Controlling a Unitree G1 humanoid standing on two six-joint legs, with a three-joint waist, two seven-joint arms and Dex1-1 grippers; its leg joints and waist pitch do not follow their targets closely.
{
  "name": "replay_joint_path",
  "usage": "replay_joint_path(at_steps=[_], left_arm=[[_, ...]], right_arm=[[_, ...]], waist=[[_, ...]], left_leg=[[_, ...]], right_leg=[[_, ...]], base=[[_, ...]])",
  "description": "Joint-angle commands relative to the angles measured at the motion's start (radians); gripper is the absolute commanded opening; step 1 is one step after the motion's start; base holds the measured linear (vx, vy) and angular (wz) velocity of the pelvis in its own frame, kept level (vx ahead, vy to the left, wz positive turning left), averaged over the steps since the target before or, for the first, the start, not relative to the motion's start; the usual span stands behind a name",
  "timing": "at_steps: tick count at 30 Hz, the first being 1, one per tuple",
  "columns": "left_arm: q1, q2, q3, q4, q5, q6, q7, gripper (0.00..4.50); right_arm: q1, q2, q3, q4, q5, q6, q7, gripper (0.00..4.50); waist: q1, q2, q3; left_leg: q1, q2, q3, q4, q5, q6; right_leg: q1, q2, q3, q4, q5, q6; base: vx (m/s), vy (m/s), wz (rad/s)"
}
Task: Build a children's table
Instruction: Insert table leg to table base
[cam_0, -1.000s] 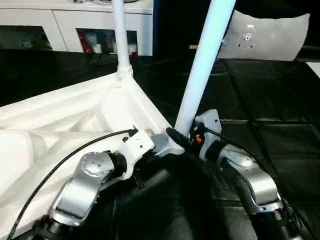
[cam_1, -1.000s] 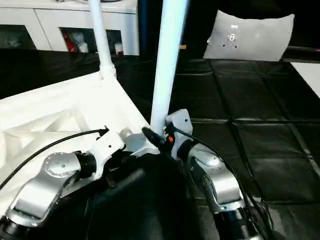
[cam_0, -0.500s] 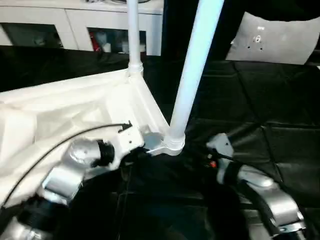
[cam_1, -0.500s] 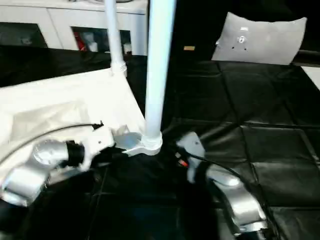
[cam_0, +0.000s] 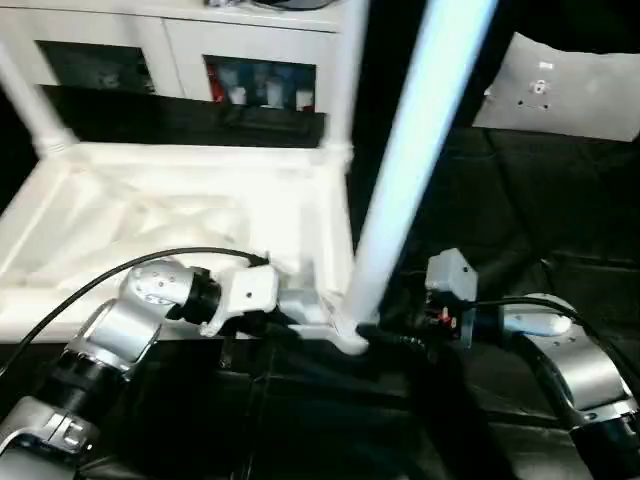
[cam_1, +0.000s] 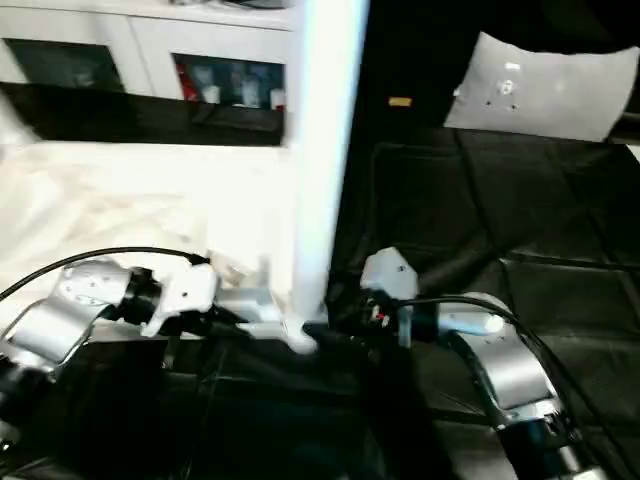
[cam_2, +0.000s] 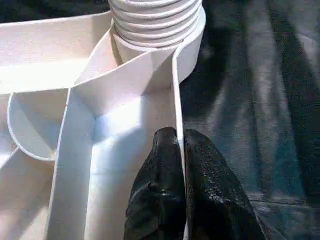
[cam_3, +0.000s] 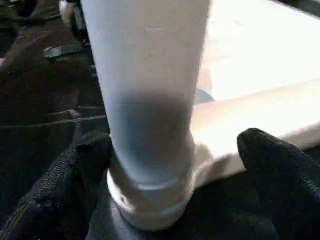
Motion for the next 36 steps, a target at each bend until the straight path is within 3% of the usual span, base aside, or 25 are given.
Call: replay_joint_path(at_steps=[1, 8, 10, 12, 13, 16, 25, 27, 30, 31, 32, 33, 34, 36], left_arm=[[-0.012, -0.008, -0.058, -0.002, 0.006, -0.042, -0.064, 0.00], [-0.039, -0.020, -0.093, 0.026, 0.007, -0.104, -0.133, 0.00], [-0.042, -0.019, -0.098, 0.028, 0.009, -0.111, -0.139, 0.00], [-0.043, -0.018, -0.103, 0.028, 0.009, -0.115, -0.148, 0.00], [-0.043, -0.017, -0.105, 0.029, 0.009, -0.117, -0.152, 0.00], [-0.044, -0.014, -0.108, 0.028, 0.006, -0.121, -0.168, 0.00], [-0.045, -0.010, -0.101, 0.044, -0.004, -0.129, -0.180, 0.00], [-0.025, -0.019, -0.072, 0.022, -0.035, -0.075, -0.154, 0.00], [-0.007, -0.027, -0.048, -0.002, -0.058, -0.026, -0.125, 0.00], [0.010, -0.036, -0.028, -0.021, -0.070, 0.003, -0.092, 0.00], [0.013, -0.038, -0.024, -0.024, -0.073, 0.009, -0.085, 0.00], [0.047, -0.060, 0.010, -0.065, -0.077, 0.074, 0.008, 0.00], [0.047, -0.060, 0.010, -0.065, -0.077, 0.074, 0.008, 0.00], [0.078, -0.083, 0.034, -0.107, -0.058, 0.146, 0.110, 0.00]], right_arm=[[-0.024, -0.017, 0.026, 0.019, -0.021, -0.022, 0.047, 4.48], [-0.100, -0.003, 0.069, 0.116, -0.023, -0.043, 0.145, 4.20], [-0.108, -0.001, 0.073, 0.127, -0.022, -0.042, 0.154, 3.92], [-0.117, 0.001, 0.081, 0.140, -0.021, -0.042, 0.171, 3.78], [-0.120, 0.002, 0.084, 0.145, -0.020, -0.042, 0.178, 3.78], [-0.128, 0.006, 0.092, 0.156, -0.018, -0.038, 0.202, 3.40], [-0.140, 0.021, 0.099, 0.189, -0.013, -0.046, 0.238, 2.86], [-0.113, 0.021, 0.095, 0.162, 0.003, -0.023, 0.232, 2.79], [-0.090, 0.024, 0.085, 0.136, 0.017, 0.006, 0.212, 2.76], [-0.068, 0.030, 0.072, 0.111, 0.032, 0.039, 0.188, 2.76], [-0.063, 0.031, 0.069, 0.106, 0.035, 0.046, 0.184, 2.76], [-0.012, 0.066, 0.041, 0.059, 0.043, 0.091, 0.087, 2.76], [-0.012, 0.066, 0.041, 0.059, 0.043, 0.091, 0.087, 2.76], [0.041, 0.126, 0.015, 0.017, 0.023, 0.130, -0.063, 2.75]], waist=[[-0.007, 0.012, -0.057], [0.004, 0.009, -0.054], [0.005, 0.011, -0.057], [0.004, 0.005, -0.054], [0.004, 0.007, -0.054], [0.004, 0.005, -0.050], [0.004, 0.008, -0.041], [0.005, 0.016, -0.040], [0.003, 0.012, -0.038], [0.004, 0.018, -0.037], [0.003, 0.015, -0.036], [0.003, 0.022, -0.036], [0.003, 0.022, -0.034], [-0.006, 0.021, -0.024]], left_leg=[[0.011, 0.076, -0.025, -0.067, -0.068, 0.090], [0.008, 0.077, -0.024, -0.065, -0.047, 0.107], [0.008, 0.078, -0.025, -0.064, -0.035, 0.111], [0.003, 0.078, -0.025, -0.062, -0.010, 0.129], [0.002, 0.078, -0.025, -0.062, -0.016, 0.134], [0.002, 0.079, -0.025, -0.064, -0.024, 0.133], [0.004, 0.081, -0.025, -0.070, -0.064, 0.110], [0.004, 0.081, -0.026, -0.071, -0.064, 0.109], [0.003, 0.083, -0.026, -0.073, -0.068, 0.106], [0.002, 0.083, -0.027, -0.073, -0.065, 0.105], [0.002, 0.084, -0.026, -0.073, -0.062, 0.110], [0.001, 0.083, -0.026, -0.073, -0.061, 0.110], [0.002, 0.087, -0.027, -0.076, -0.063, 0.110], [0.001, 0.082, -0.029, -0.085, -0.127, 0.080]], right_leg=[[0.042, -0.099, 0.060, -0.059, 0.099, -0.303], [0.040, -0.099, 0.059, -0.055, 0.126, -0.305], [0.040, -0.099, 0.058, -0.053, 0.142, -0.308], [0.038, -0.098, 0.056, -0.048, 0.183, -0.311], [0.038, -0.100, 0.055, -0.050, 0.172, -0.311], [0.037, -0.101, 0.055, -0.052, 0.148, -0.308], [0.033, -0.102, 0.056, -0.059, 0.091, -0.307], [0.033, -0.103, 0.056, -0.058, 0.100, -0.309], [0.035, -0.103, 0.057, -0.060, 0.091, -0.311], [0.034, -0.104, 0.057, -0.059, 0.092, -0.312], [0.034, -0.104, 0.058, -0.060, 0.099, -0.312], [0.034, -0.104, 0.058, -0.061, 0.093, -0.309], [0.032, -0.105, 0.059, -0.063, 0.091, -0.308], [0.029, -0.106, 0.060, -0.080, -0.042, -0.290]], base=[[0.000, 0.000, 0.00], [0.000, 0.000, 0.00], [0.000, 0.000, 0.00], [0.000, 0.000, 0.00], [0.000, 0.000, 0.00], [0.000, 0.000, 0.00], [0.000, 0.000, 0.00], [0.000, 0.000, 0.00], [0.000, 0.000, 0.00], [0.000, 0.000, 0.00], [0.000, 0.000, 0.00], [0.000, 0.000, 0.00], [0.000, 0.000, 0.00], [0.000, 0.000, 0.00]])
